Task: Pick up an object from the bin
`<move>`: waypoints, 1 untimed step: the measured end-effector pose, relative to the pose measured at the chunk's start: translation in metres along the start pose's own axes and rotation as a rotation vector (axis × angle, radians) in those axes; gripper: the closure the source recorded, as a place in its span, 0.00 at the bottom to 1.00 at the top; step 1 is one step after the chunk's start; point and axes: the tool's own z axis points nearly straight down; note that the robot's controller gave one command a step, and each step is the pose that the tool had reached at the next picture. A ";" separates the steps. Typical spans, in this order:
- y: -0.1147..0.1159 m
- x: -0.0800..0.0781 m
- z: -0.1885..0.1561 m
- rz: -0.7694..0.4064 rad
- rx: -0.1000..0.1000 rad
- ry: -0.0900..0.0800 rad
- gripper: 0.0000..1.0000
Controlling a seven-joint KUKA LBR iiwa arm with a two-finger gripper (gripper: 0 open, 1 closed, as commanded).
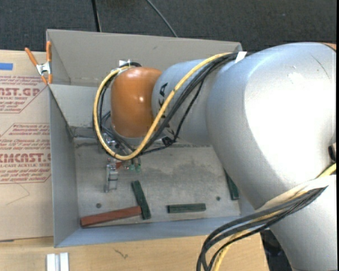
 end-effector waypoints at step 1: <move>0.000 0.000 0.000 0.000 0.000 0.000 0.00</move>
Offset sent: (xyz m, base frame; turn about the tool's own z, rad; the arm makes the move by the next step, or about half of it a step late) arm -0.0165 -0.0583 0.0004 -0.3775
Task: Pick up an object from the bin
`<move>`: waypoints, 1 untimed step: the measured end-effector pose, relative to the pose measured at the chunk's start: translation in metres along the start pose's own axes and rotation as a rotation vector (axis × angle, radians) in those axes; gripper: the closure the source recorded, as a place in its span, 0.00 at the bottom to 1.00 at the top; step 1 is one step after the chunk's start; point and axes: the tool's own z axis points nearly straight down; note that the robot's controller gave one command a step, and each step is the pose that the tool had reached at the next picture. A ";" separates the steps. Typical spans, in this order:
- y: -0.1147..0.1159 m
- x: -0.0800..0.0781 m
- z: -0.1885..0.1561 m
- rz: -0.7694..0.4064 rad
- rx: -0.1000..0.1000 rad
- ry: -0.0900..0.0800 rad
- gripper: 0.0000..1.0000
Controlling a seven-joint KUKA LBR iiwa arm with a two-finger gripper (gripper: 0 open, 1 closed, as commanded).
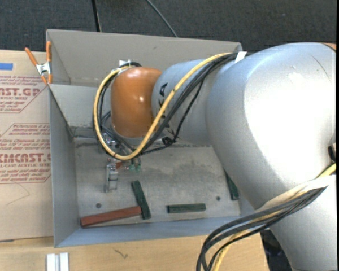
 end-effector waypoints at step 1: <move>-0.018 0.008 0.000 -0.156 -0.001 -0.002 0.00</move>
Offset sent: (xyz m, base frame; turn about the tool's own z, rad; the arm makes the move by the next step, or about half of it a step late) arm -0.0395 -0.1312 0.0004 -0.2053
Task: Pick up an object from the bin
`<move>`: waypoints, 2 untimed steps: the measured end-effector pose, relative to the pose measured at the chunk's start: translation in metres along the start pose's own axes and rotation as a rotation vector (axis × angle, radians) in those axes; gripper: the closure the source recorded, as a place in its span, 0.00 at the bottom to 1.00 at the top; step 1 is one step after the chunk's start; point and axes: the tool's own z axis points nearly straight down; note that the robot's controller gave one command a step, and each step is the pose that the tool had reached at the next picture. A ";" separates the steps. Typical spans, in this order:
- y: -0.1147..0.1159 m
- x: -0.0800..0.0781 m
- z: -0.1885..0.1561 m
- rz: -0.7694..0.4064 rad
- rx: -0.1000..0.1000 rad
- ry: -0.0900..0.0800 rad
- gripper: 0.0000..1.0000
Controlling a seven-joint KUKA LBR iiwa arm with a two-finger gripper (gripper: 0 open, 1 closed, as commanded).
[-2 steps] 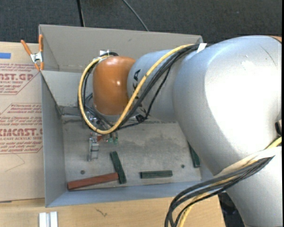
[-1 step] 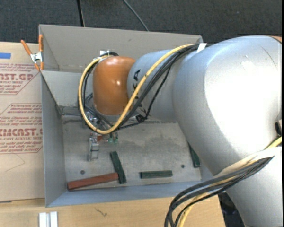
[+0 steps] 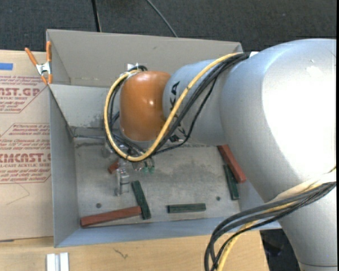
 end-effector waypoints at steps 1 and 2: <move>-0.104 0.054 -0.001 -0.047 0.002 0.002 1.00; -0.104 0.054 -0.001 -0.048 0.002 0.002 1.00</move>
Offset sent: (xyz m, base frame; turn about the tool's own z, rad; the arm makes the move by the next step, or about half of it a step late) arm 0.0000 0.0000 0.0000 0.0000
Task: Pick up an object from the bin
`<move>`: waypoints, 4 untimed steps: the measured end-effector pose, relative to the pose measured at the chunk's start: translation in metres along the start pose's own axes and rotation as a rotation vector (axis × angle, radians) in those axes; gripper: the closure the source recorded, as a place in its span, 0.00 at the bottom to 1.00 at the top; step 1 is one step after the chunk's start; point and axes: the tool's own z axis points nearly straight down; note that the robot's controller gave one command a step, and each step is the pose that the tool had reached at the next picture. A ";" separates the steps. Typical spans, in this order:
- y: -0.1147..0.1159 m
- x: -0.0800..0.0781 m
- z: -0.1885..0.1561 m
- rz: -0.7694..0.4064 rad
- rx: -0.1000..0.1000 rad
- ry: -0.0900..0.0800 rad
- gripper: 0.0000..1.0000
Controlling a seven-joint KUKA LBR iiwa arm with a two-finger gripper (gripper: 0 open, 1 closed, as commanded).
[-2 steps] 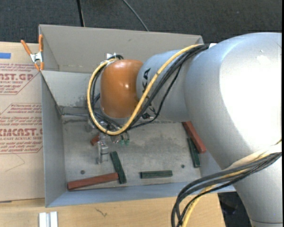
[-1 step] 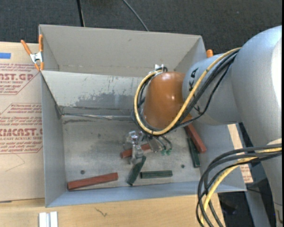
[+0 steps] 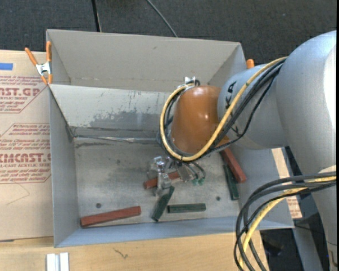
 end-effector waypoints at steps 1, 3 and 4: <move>0.002 0.003 -0.012 -0.063 -0.001 0.006 1.00; 0.000 0.033 -0.085 -0.536 -0.002 0.000 1.00; 0.004 0.031 -0.092 -0.565 -0.001 0.001 1.00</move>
Offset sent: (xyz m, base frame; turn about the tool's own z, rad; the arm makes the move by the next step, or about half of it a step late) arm -0.0316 -0.0095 0.0857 -0.5373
